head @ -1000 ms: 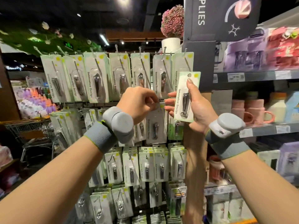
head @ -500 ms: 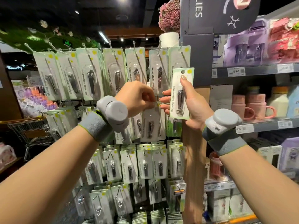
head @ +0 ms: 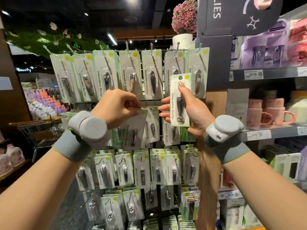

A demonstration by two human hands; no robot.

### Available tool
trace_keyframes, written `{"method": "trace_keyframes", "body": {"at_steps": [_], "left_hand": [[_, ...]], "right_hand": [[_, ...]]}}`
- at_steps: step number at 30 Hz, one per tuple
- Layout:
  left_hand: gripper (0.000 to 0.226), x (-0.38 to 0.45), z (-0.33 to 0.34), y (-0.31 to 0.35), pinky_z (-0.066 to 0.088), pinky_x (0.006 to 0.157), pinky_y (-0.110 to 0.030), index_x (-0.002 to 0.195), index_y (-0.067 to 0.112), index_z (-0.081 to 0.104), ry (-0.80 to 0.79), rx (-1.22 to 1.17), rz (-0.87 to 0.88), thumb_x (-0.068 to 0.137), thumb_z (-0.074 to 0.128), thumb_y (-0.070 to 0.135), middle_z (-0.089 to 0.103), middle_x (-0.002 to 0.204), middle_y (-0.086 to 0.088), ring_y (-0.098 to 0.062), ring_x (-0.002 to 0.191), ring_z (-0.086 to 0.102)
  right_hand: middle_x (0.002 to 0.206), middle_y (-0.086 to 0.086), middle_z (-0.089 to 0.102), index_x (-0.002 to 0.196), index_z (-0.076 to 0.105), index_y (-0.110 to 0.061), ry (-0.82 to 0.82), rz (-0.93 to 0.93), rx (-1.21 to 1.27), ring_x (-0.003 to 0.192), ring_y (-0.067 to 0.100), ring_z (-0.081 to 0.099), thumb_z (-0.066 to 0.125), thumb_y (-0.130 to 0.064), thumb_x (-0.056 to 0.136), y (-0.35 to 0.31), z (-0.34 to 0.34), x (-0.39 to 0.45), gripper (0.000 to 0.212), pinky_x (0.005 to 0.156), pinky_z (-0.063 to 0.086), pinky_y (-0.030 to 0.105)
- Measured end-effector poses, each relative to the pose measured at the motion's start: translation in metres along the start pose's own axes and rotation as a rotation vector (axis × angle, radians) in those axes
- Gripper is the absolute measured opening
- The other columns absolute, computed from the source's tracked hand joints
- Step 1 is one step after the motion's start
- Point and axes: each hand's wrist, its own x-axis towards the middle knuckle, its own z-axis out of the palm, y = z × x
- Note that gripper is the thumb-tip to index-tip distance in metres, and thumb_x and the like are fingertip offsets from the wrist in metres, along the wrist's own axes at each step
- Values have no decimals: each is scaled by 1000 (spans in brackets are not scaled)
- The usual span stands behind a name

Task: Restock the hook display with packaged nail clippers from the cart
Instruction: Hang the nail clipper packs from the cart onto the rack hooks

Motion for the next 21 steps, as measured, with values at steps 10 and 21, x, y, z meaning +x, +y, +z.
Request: {"method": "trace_keyframes", "body": {"at_steps": [10, 21], "left_hand": [[6, -5, -4, -12, 45, 64, -12, 83, 18, 73, 36, 29, 5, 81, 71, 13, 63, 73, 7, -4, 67, 56], [8, -3, 2, -20, 47, 71, -7, 87, 11, 74, 51, -140, -23, 80, 72, 9, 69, 78, 3, 0, 73, 61]], "right_hand": [[78, 16, 70, 91, 64, -1, -15, -2, -15, 60, 23, 65, 39, -54, 95, 0, 10, 2, 58, 61, 56, 29], [71, 14, 69, 91, 64, -5, -36, -2, 6, 59, 24, 64, 41, -52, 95, 2, 27, 9, 53, 61, 55, 30]]}}
